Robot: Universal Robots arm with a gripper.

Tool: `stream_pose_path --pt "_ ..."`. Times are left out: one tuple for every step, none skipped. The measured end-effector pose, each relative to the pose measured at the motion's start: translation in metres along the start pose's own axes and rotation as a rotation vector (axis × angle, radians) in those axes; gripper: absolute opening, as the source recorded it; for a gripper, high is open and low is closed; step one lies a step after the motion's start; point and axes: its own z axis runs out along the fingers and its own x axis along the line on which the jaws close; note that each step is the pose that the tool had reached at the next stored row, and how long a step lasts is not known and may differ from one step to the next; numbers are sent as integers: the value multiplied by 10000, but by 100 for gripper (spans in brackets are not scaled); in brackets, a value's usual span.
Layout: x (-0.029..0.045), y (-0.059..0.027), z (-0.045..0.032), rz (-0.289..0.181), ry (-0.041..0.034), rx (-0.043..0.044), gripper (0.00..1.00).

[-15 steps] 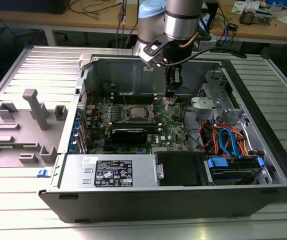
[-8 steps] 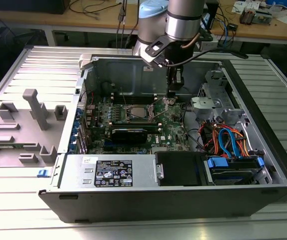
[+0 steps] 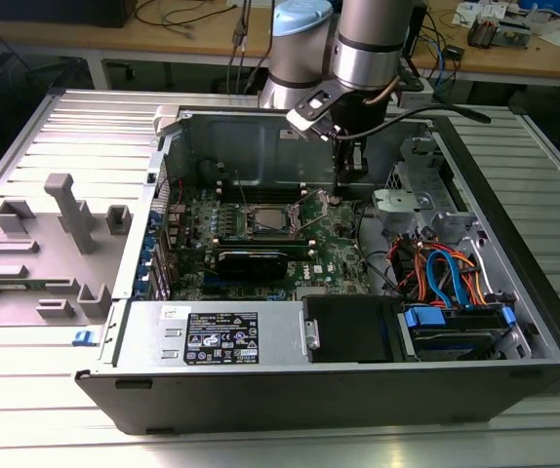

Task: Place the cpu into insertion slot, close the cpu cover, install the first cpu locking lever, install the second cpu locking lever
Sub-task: 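Close the cpu cover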

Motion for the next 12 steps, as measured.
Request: stream_pose_path --pt "7 3 30 0 0 10 11" --pt "13 6 58 -2 -1 18 11" --pt "18 11 75 -5 1 22 11" --pt "22 17 88 -8 1 29 11" --pt "27 27 106 -10 1 42 11" --pt "30 33 117 -12 0 50 11" --pt "36 42 138 -16 2 63 11" --pt "38 43 157 -21 1 73 11" --pt "39 43 171 -28 2 74 11" --pt "41 43 186 -41 3 75 11" --pt "43 43 209 -59 7 76 11" --pt "44 43 219 -67 8 77 11"
